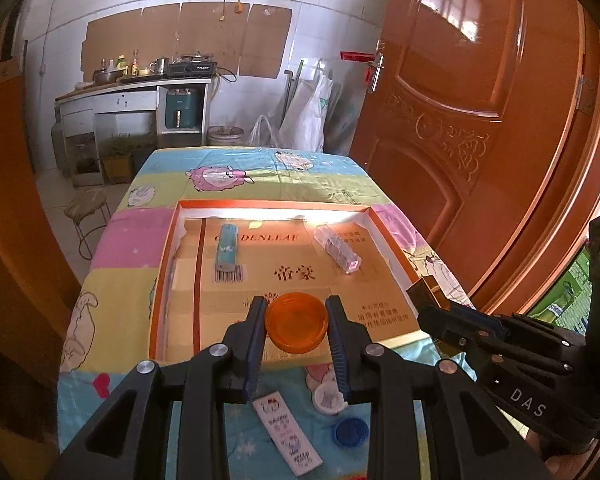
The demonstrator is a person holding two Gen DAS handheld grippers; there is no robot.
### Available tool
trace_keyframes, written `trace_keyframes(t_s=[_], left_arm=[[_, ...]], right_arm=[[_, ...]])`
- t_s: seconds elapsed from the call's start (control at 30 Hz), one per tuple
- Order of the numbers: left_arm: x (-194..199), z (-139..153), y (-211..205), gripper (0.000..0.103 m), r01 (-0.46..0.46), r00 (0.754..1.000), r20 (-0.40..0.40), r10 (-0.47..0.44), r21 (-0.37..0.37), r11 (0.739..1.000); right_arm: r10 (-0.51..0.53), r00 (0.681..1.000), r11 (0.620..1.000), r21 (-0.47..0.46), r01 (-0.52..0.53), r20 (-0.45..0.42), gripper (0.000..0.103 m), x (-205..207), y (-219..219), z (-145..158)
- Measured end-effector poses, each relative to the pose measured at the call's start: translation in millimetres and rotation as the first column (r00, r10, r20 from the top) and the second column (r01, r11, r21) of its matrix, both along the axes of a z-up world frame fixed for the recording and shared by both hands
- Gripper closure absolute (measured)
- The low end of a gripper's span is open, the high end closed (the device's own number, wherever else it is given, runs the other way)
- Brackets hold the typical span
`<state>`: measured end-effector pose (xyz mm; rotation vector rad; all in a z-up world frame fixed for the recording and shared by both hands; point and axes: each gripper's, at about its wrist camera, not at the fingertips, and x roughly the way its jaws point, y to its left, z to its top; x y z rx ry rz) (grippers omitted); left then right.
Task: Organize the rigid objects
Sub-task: 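Carry the gold box and orange cap over the tray with both tools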
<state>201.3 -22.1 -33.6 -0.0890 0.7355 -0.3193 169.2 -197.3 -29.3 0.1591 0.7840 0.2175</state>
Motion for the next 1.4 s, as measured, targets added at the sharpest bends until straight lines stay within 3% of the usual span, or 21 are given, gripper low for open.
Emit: trace_keyframes(t_s=[0.93, 1.17, 1.4], left_arm=[[100.6, -53.3, -12.8, 0.073, 0.002, 0.993, -0.12, 0.0, 0.015, 1.0], [111.7, -58.5, -16.5, 0.073, -0.001, 0.992, -0.125, 0.005, 0.033, 0.999], [118.4, -65.9, -21.2, 0.073, -0.025, 0.992, -0.123, 0.037, 0.1, 0.995]], right_arm=[[0.024, 0.993, 1.0, 0.011, -0.023, -0.116, 0.085, 97.0, 6.2, -50.8], [0.034, 0.991, 0.999, 0.012, -0.033, -0.129, 0.085, 110.0, 7.8, -59.7], [0.029, 0.989, 0.999, -0.011, -0.031, -0.143, 0.085, 116.5, 11.7, -67.1]])
